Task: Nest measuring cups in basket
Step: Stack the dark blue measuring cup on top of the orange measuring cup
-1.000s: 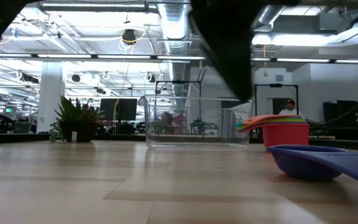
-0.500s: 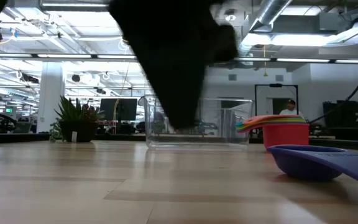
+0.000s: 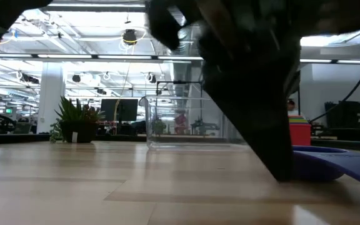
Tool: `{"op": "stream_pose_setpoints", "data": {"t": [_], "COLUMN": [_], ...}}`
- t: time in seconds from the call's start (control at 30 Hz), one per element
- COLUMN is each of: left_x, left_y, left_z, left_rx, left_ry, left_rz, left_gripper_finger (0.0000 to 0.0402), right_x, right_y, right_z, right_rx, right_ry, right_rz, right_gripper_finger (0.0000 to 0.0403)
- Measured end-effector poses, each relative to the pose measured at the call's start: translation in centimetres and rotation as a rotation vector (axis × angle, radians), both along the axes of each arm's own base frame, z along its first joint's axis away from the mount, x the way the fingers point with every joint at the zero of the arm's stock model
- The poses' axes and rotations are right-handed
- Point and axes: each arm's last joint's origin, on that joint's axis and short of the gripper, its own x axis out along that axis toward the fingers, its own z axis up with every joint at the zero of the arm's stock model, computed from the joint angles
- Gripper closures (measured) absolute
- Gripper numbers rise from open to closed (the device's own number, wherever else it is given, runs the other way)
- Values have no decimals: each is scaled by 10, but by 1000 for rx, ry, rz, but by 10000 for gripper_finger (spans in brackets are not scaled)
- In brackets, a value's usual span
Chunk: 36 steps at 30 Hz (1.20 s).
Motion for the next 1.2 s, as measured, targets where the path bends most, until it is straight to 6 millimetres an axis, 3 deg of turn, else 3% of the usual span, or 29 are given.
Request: {"op": "stream_pose_setpoints", "data": {"t": [0.2,0.37,0.53,0.7,0.83,1.03,1.2], "left_x": [17,32,21,-10,-41,-75,-109], "left_y": [45,87,112,101,74,30,15], "left_z": [0,2,14,52,76,100,122], "left_rx": [130,137,142,155,206,300,400], "left_ry": [-64,-107,15,193,316,243,133], "left_rz": [41,142,283,422,483,442,484], "left_gripper_finger": [401,401,401,401,401,401,401], "right_x": [0,-1,-3,-2,2,29,66], "right_y": [0,-1,-2,4,10,13,11], "right_z": [0,0,0,0,1,-9,-29], "right_rx": [18,14,-27,-104,-164,-294,-262], "right_ry": [9,15,68,86,55,55,97], "right_rz": [-13,-12,50,318,524,746,793], "right_gripper_finger": [388,383,379,383,385,373,357]}}
